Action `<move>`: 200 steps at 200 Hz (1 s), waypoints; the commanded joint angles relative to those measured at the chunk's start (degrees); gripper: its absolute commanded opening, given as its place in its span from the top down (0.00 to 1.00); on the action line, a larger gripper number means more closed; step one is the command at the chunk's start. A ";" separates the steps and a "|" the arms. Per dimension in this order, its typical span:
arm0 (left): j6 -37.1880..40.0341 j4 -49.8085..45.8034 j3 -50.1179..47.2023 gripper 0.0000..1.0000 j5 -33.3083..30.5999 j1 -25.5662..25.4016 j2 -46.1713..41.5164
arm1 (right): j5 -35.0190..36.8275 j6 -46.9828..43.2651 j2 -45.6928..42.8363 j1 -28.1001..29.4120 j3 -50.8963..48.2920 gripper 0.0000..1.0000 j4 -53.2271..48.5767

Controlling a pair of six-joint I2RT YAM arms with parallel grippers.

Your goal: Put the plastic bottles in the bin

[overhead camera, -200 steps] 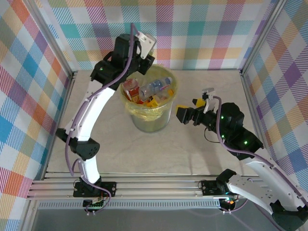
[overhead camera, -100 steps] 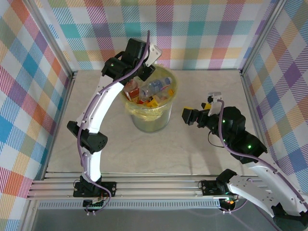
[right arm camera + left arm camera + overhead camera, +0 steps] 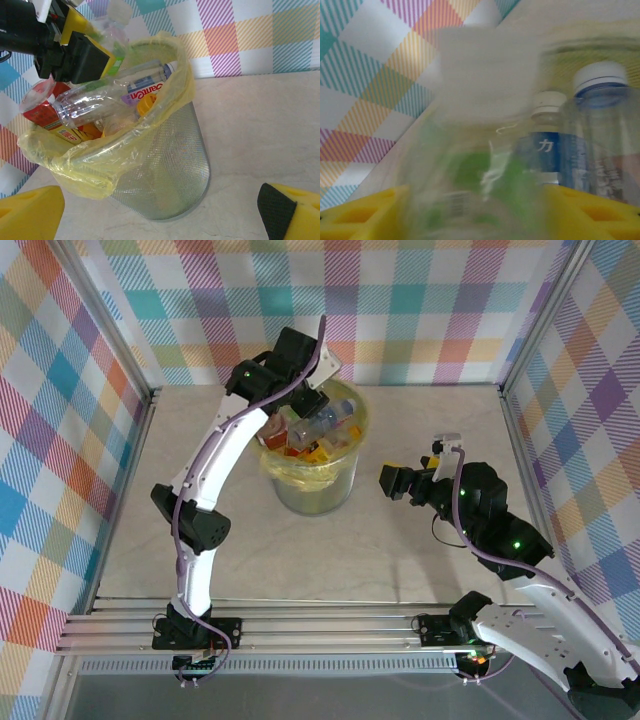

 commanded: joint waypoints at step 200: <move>-18.75 16.73 -14.91 0.12 -2.94 0.65 -24.70 | 16.33 3.67 -1.08 0.32 2.29 0.00 -12.04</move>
